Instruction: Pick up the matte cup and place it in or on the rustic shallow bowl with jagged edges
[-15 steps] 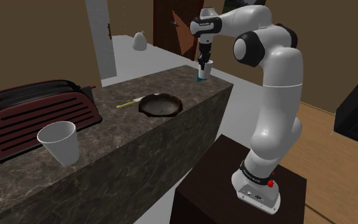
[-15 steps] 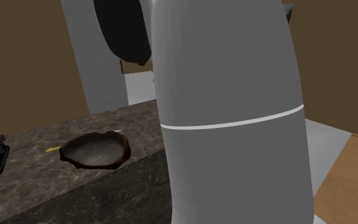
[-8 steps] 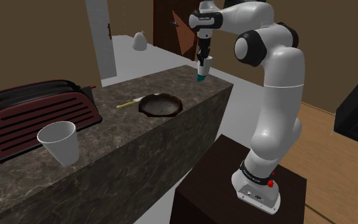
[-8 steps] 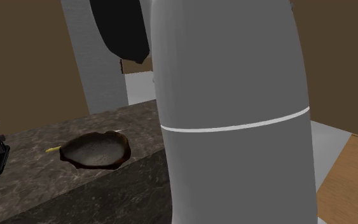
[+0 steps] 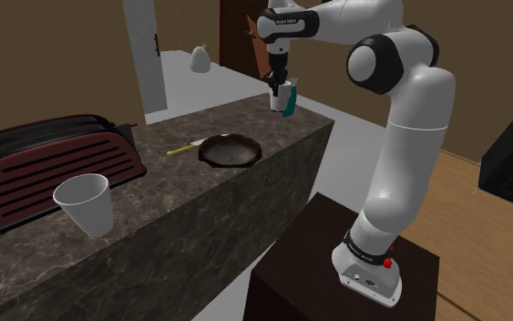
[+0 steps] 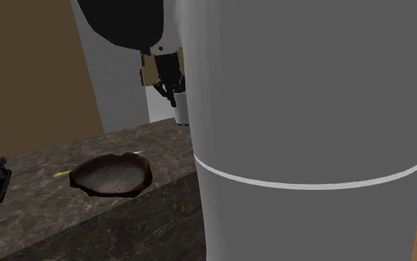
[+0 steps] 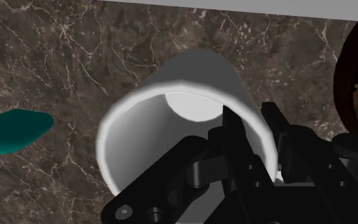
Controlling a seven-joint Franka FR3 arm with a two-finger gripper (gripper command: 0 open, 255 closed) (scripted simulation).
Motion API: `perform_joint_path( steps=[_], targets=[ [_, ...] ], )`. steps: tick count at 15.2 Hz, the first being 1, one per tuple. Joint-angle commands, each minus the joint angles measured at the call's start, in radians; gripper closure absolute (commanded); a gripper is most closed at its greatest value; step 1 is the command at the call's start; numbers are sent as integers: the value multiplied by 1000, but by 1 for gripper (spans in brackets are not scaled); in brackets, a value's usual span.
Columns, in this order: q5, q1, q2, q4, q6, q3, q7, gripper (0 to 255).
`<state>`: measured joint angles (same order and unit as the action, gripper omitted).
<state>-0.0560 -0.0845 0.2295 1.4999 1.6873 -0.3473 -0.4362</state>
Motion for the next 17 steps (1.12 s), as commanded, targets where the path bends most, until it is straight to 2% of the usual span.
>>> perform_joint_path(
  steps=[1, 9, 17],
  targets=[
    [-7, 30, -16, 11, -7, 16, 47, 255],
    [-23, 143, -54, 28, -47, 87, 227, 255],
    [-18, 246, -26, -42, -107, 158, 397, 255]
  ],
)
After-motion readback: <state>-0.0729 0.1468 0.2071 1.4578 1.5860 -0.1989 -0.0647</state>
